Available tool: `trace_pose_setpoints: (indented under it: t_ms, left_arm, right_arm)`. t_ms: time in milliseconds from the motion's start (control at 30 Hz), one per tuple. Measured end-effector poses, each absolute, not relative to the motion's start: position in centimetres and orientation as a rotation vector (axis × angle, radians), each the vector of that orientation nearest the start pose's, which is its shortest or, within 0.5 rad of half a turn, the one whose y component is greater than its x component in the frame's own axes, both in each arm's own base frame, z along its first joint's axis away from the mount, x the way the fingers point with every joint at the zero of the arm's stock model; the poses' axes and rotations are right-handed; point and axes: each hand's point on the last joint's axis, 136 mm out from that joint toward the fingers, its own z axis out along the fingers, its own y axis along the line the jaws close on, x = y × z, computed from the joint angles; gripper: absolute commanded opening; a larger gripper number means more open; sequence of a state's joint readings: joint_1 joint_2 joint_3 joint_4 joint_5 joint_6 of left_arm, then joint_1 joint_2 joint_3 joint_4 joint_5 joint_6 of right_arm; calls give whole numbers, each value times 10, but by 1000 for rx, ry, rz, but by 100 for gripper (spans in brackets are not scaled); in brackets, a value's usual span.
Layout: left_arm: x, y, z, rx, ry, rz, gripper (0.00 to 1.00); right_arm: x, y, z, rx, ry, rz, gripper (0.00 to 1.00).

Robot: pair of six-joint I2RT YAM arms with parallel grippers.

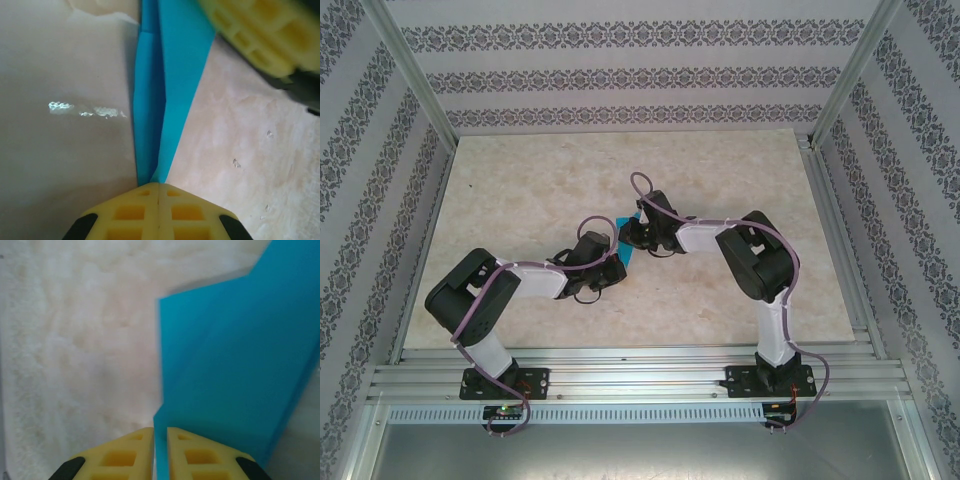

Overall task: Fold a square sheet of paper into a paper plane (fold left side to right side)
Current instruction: Fold the wing for the fifth time at the center of the table.

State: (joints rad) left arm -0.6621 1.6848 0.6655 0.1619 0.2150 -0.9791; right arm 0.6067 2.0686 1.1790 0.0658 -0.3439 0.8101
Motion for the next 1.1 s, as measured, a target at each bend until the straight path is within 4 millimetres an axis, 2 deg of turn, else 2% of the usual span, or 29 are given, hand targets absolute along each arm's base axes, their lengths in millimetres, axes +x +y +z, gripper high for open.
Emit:
trace_pose_setpoints:
  t_ms: [133, 367, 633, 833, 967, 1100]
  left_arm:
    - [279, -272, 16, -281, 2663, -891, 0]
    - [271, -272, 15, -236, 2674, -841, 0]
    - [248, -265, 14, -207, 2678, -870, 0]
    - [224, -256, 16, -192, 2719, -900, 0]
    - [203, -243, 18, -189, 2802, -862, 0]
    - [201, -226, 27, -224, 2824, -845, 2]
  right_arm:
    - [394, 335, 19, 89, 2613, 954, 15]
    - [394, 334, 18, 87, 2635, 940, 15]
    - [392, 337, 18, 80, 2645, 960, 15]
    - [395, 338, 19, 78, 2634, 964, 16]
    - [396, 339, 21, 69, 2628, 965, 23]
    - [397, 331, 26, 40, 2628, 897, 33]
